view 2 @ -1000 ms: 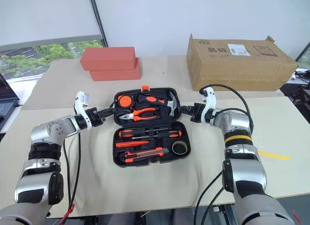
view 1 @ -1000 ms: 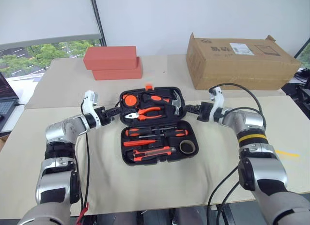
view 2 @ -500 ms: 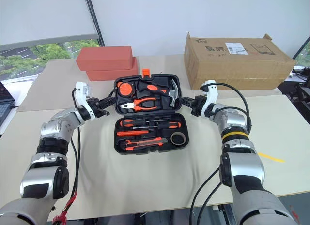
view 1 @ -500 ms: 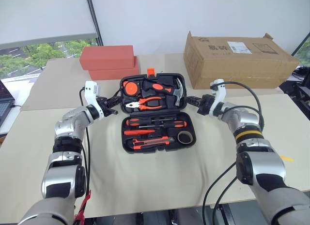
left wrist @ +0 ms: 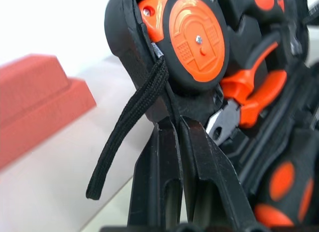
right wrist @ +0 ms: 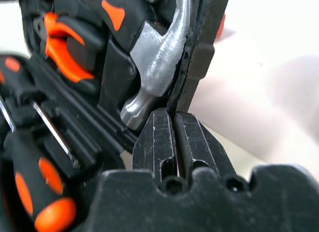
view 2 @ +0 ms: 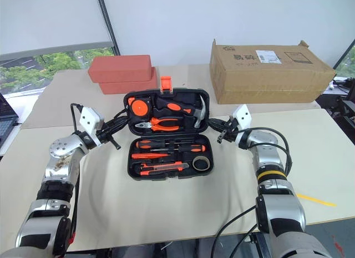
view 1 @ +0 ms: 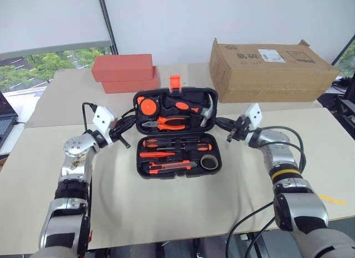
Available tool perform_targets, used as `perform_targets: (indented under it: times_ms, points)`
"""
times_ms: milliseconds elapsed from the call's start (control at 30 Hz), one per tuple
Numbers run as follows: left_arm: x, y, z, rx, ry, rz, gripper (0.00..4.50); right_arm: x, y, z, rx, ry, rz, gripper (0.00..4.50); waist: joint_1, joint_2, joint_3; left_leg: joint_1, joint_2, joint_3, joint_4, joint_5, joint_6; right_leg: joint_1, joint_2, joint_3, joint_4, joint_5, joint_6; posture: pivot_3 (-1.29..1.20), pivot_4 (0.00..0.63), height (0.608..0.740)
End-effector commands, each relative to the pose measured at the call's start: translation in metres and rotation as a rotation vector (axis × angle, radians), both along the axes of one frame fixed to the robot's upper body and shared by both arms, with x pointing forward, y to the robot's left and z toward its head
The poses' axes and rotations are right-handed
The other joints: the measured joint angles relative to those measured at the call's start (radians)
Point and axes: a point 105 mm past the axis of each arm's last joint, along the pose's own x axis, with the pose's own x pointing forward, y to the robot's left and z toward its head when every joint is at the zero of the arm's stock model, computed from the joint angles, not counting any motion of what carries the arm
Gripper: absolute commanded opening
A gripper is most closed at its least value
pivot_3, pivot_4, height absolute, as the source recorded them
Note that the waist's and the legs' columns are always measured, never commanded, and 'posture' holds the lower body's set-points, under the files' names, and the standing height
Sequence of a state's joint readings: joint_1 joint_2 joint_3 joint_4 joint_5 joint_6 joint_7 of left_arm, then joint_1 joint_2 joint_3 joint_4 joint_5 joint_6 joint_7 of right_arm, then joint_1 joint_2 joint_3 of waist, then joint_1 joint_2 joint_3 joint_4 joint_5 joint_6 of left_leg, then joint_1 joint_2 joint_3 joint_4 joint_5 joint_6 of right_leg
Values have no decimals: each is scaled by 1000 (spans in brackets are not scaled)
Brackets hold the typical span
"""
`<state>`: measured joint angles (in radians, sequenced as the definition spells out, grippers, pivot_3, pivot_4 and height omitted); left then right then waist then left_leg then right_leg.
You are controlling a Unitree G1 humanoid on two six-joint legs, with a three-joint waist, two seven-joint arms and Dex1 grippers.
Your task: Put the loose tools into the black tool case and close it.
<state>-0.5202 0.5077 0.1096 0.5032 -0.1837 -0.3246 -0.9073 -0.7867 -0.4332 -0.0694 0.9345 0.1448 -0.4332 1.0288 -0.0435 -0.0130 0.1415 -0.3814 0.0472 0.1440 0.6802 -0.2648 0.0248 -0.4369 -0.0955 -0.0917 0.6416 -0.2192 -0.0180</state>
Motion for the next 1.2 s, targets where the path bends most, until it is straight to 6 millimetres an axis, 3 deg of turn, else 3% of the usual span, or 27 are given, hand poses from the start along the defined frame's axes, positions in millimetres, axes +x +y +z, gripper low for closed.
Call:
perform_targets:
  times_ms: [33,167,233,367,467,567,733,867,1033,1200]
  points:
    - [-14,-11,-3,141,-108,-70,7,-7,1,11,-104,-169,31,0,1,0,0,0,0,0,0,0,0,0,0,0,0,0,0,0,150,711]
    - [-26,-2,-16,270,-178,-82,7,-20,-7,0,-268,-284,56,0,4,0,0,1,-1,0,0,0,0,1,-1,0,0,0,0,0,150,711]
    - [-35,0,-25,315,-159,-132,0,-26,-12,-11,-370,-278,87,719,5,0,0,3,-1,0,0,0,1,2,-2,0,0,0,0,0,150,711]
    - [-50,11,-41,399,-137,-184,1293,-36,-27,-21,-395,-255,87,1933,5,0,0,5,-1,1,0,-1,2,3,-2,0,0,0,0,0,150,711]
    - [-62,26,-44,380,-94,-173,2346,-53,-48,-35,-409,-117,124,2966,7,0,0,5,0,1,0,-2,3,4,-3,0,-1,0,0,0,150,711]
    - [-70,41,-49,344,-5,-160,3381,-76,-62,-43,-387,88,180,2973,14,0,0,6,0,0,0,-2,4,5,-4,0,-1,-1,0,0,150,711]
    - [-52,52,-31,187,51,-49,3381,-126,-34,-36,-294,355,367,2973,30,0,0,6,1,-2,0,-7,12,6,-12,-4,0,-1,0,0,150,711]
    - [-29,41,-3,64,47,-42,3381,-154,-3,-43,-314,509,464,2973,38,0,0,9,1,-5,2,-8,13,11,-12,-7,0,-5,7,0,150,711]
    - [-16,-1,31,34,2,-178,3381,-132,25,-44,-278,463,396,2973,40,-3,1,9,1,-4,3,-8,13,12,-10,-7,-1,-5,7,0,150,711]
    - [-13,-47,60,8,-46,-322,3381,-59,25,-17,-142,297,113,2973,28,-4,1,9,0,-2,3,-4,6,12,-3,-4,-1,-4,6,0,150,711]
